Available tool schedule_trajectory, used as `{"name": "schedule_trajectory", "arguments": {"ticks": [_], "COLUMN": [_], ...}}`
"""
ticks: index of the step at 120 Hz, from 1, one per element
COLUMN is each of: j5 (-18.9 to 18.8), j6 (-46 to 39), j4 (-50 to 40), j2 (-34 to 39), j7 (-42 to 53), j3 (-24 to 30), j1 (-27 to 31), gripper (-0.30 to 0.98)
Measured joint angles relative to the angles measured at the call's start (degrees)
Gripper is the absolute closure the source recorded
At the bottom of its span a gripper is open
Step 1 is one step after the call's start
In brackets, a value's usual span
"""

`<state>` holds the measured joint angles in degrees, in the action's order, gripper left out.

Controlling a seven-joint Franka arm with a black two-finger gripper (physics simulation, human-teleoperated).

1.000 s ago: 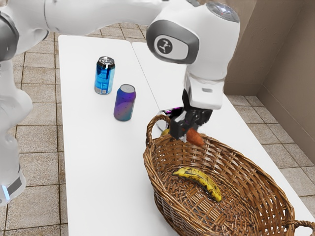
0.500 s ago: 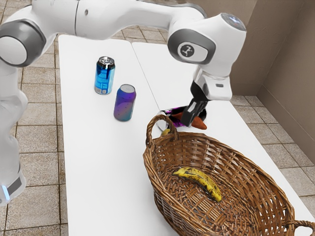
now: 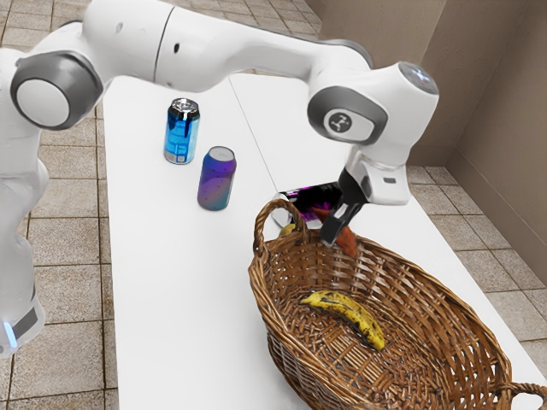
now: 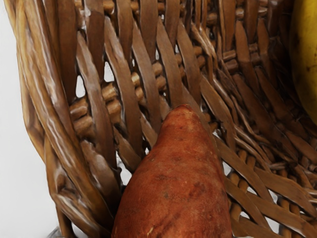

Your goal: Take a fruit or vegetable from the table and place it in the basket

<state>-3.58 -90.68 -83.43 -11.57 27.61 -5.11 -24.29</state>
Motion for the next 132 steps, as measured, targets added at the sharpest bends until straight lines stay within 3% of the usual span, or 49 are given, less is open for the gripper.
{"name": "schedule_trajectory", "arguments": {"ticks": [28,90,100,116,132], "j5": [0.1,-0.3,-0.4,-1.3,-3.0], "j6": [0.3,4.2,5.2,7.5,8.6], "j4": [1.9,2.2,2.2,2.1,1.7], "j2": [0.2,2.4,5.5,10.6,10.4], "j7": [0.6,4.1,4.9,6.7,8.6], "j3": [0.0,-1.6,-4.9,-15.4,-20.9], "j1": [0.0,2.9,2.3,1.9,8.2], "gripper": [0.04,0.00,0.00,0.00,0.00]}}
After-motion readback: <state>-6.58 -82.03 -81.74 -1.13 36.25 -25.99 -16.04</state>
